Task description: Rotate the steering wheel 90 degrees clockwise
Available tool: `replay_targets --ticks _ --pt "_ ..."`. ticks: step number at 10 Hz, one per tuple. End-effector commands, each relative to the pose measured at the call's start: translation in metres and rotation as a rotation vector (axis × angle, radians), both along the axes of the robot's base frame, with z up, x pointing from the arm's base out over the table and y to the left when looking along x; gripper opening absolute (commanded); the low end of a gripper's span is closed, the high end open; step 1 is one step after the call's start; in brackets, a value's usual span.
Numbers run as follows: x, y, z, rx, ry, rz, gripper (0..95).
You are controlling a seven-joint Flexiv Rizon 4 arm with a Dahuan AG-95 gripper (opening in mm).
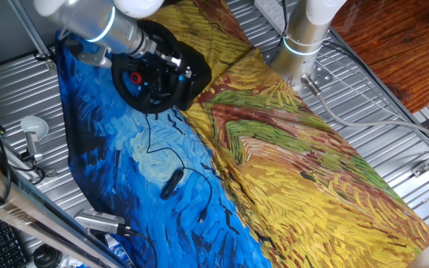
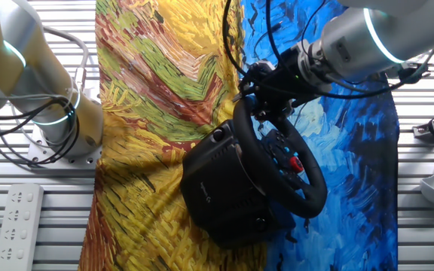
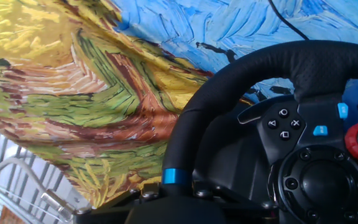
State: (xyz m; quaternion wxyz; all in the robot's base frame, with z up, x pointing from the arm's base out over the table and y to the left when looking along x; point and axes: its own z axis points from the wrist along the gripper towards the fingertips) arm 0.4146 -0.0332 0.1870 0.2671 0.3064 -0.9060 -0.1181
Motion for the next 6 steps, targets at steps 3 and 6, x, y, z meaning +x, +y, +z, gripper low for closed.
replay_targets --ticks 3,6 --pt "0.0003 0.0045 -0.0038 -0.022 0.005 -0.04 0.0" --pt "0.0014 0.0049 -0.0063 -0.042 0.001 -0.04 0.0"
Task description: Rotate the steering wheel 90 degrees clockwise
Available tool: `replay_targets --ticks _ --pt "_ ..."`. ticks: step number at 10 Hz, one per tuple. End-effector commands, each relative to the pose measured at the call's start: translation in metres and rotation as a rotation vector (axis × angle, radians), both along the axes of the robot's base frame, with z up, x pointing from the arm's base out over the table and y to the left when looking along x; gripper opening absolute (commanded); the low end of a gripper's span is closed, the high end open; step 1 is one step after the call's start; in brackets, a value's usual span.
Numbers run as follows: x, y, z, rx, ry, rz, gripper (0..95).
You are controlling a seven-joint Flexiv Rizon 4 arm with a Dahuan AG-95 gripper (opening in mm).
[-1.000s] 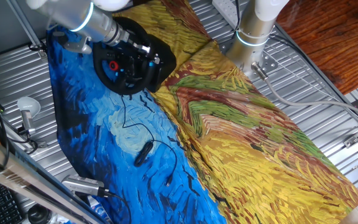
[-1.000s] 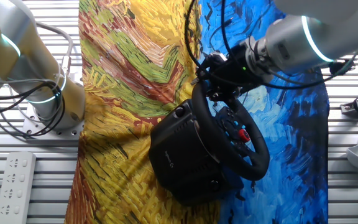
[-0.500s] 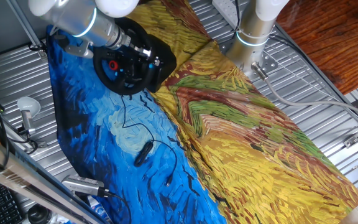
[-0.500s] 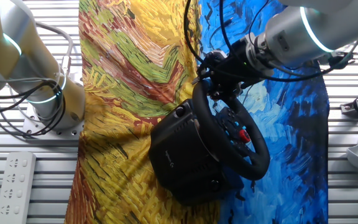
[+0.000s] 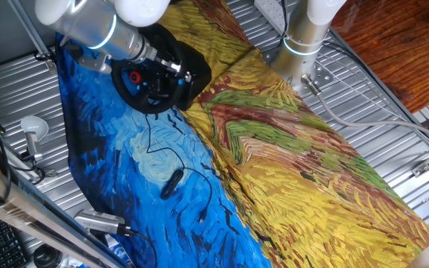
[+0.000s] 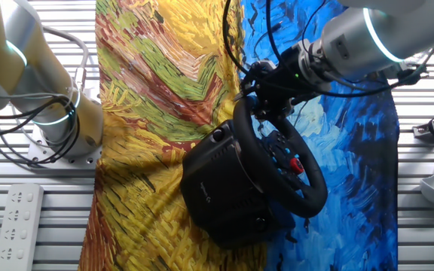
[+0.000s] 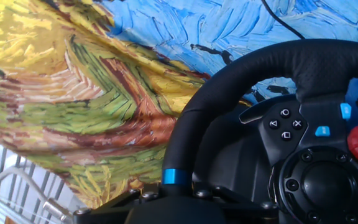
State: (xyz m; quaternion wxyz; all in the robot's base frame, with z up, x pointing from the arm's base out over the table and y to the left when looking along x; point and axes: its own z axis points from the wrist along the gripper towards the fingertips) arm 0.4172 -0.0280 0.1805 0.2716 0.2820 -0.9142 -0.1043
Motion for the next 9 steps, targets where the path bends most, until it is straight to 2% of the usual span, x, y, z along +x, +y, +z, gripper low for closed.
replay_targets --ticks 1,9 --pt "0.0 -0.0007 -0.0018 -0.005 0.0 -0.009 0.0" --pt "0.0085 0.005 -0.0117 -0.056 0.003 -0.101 0.0"
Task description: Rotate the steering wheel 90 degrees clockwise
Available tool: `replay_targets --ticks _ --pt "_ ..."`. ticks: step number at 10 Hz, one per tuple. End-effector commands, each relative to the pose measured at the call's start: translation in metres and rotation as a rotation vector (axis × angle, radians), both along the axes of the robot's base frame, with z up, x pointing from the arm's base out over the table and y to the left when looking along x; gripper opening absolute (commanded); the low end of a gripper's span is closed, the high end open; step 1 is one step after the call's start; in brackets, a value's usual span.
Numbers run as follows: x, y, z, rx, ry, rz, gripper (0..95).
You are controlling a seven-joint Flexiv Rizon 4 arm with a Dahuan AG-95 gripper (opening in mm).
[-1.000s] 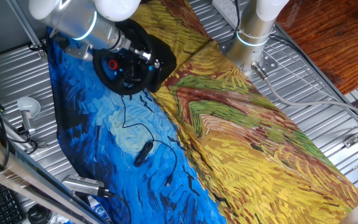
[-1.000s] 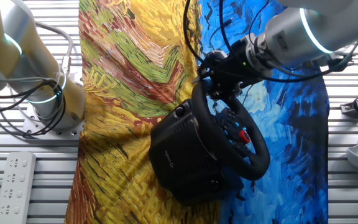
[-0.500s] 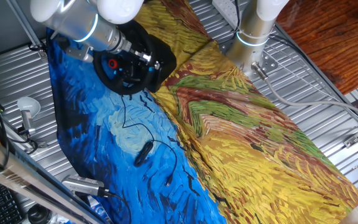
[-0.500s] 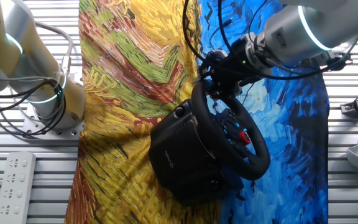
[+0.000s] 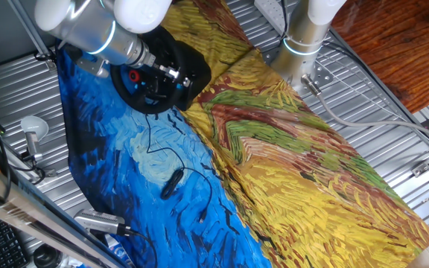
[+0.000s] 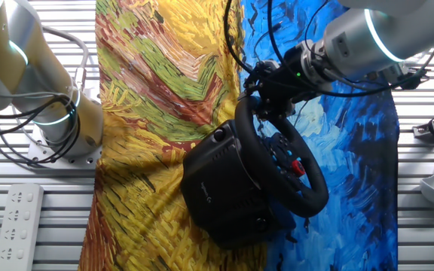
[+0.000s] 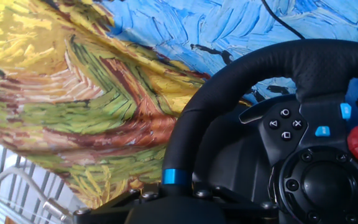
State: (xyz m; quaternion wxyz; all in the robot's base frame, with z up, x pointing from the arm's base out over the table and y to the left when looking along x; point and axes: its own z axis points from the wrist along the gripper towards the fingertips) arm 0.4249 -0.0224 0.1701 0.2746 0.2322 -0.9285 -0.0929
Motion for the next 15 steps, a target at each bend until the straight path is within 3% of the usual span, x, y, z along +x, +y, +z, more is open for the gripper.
replay_targets --ticks 1,10,15 --pt "0.002 0.0 -0.002 -0.006 0.003 -0.019 0.0" --pt "0.016 0.004 -0.017 -0.052 0.001 -0.129 0.0" --pt "0.02 0.006 -0.018 -0.053 0.006 -0.16 0.0"
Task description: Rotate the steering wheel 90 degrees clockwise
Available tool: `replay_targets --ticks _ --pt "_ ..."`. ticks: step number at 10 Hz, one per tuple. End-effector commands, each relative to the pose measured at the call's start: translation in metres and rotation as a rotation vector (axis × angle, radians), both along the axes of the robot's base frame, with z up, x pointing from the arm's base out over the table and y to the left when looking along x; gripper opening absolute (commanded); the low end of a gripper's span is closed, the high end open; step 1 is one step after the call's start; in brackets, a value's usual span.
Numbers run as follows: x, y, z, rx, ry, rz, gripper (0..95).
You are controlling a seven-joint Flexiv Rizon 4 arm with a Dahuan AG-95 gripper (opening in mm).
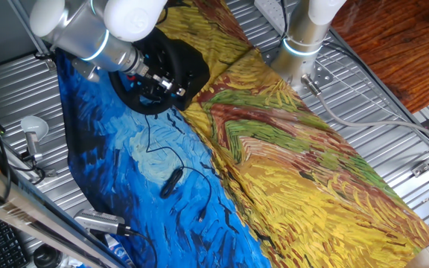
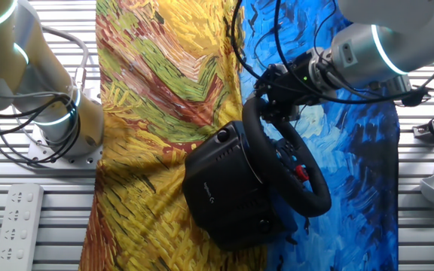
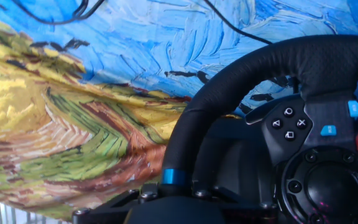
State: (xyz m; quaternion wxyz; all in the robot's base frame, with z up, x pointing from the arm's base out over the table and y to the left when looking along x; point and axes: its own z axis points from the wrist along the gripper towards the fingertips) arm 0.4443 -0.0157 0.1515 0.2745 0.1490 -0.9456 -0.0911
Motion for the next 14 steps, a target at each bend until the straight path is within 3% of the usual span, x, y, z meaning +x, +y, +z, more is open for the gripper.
replay_targets --ticks 1,12,13,14 --pt "0.0011 -0.0013 -0.001 -0.001 -0.001 0.003 0.0" --pt "0.0015 -0.0009 -0.0012 -0.006 0.0 -0.013 0.0" --pt "0.0015 -0.0009 -0.0012 -0.004 -0.001 -0.011 19.0" --pt "0.0015 -0.0008 -0.0012 -0.006 0.0 -0.014 19.0"
